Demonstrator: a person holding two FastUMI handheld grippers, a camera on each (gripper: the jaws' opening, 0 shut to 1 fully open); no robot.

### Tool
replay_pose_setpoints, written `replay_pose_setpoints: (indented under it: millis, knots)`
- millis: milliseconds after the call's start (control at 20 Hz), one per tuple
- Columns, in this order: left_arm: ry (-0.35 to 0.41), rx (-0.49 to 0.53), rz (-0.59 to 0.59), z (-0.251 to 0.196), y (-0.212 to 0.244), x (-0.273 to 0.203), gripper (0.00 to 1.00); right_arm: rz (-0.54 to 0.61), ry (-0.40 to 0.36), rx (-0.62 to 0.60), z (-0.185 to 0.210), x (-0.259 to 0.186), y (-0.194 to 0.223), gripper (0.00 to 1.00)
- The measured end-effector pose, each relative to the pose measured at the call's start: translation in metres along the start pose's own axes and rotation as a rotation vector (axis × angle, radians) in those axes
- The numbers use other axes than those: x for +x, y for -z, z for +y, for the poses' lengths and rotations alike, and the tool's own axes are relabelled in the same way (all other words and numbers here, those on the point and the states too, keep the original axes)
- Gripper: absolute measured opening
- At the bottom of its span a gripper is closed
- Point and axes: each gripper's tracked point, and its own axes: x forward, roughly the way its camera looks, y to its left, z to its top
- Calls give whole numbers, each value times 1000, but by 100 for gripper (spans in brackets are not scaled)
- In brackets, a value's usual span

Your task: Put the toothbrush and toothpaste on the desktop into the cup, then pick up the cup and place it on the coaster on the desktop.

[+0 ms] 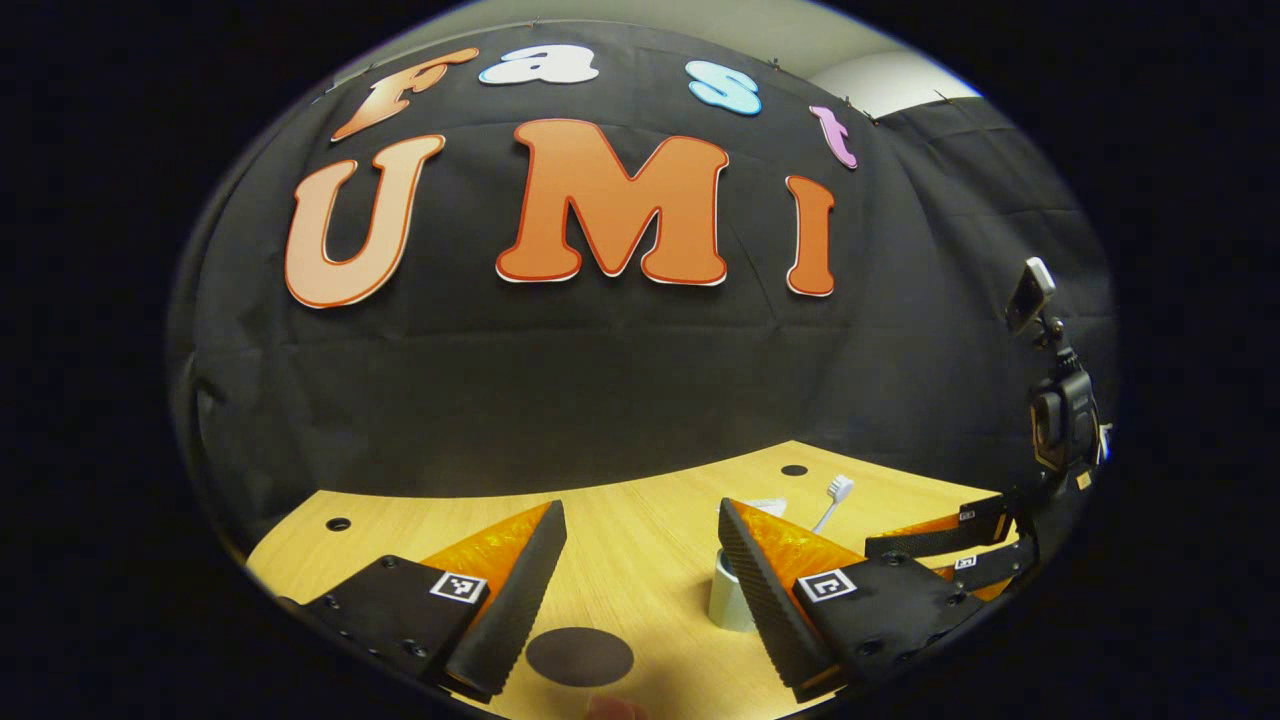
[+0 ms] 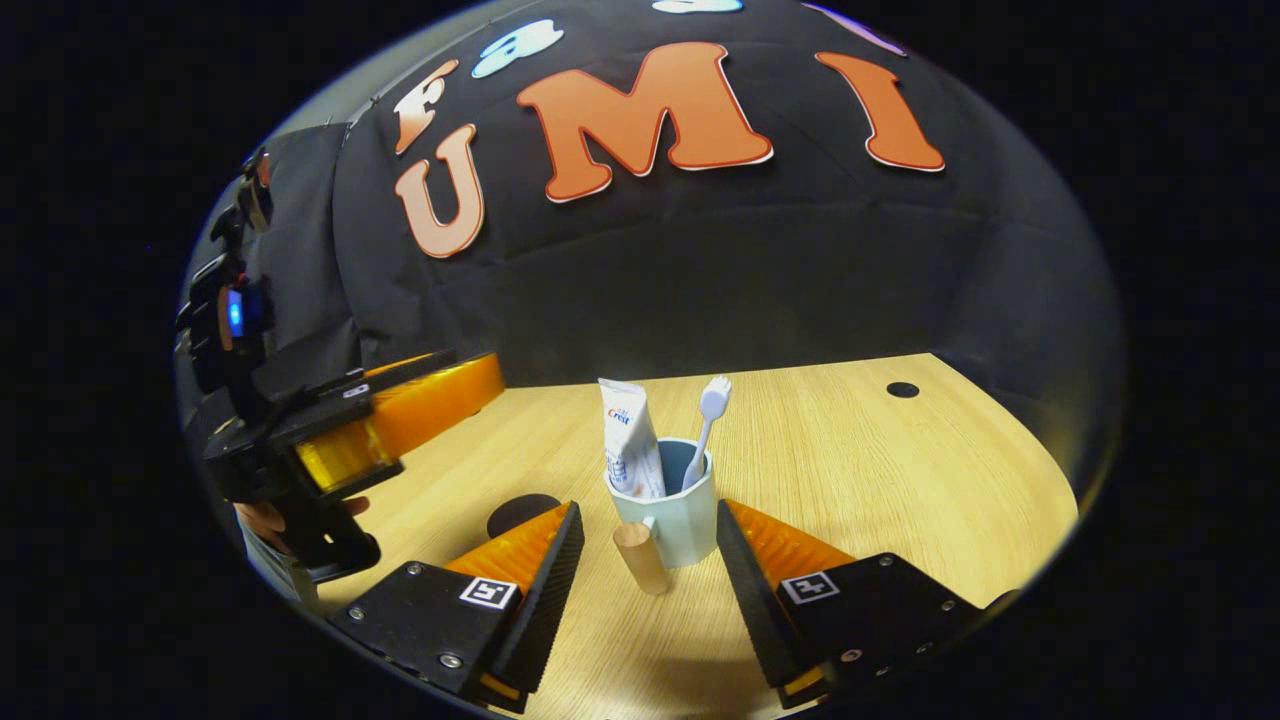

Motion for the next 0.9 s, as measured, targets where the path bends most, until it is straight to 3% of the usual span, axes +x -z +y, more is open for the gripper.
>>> replay_pose_setpoints:
  millis: [550, 900]
  knots:
    - [-129, 29, -25, 62, -2, -40, 98, 282, 63, -172, 10, 22, 15, 82]
    - [-191, 25, 5, 96, 15, -53, 98, 471, 158, -232, -4, 44, 30, 82]
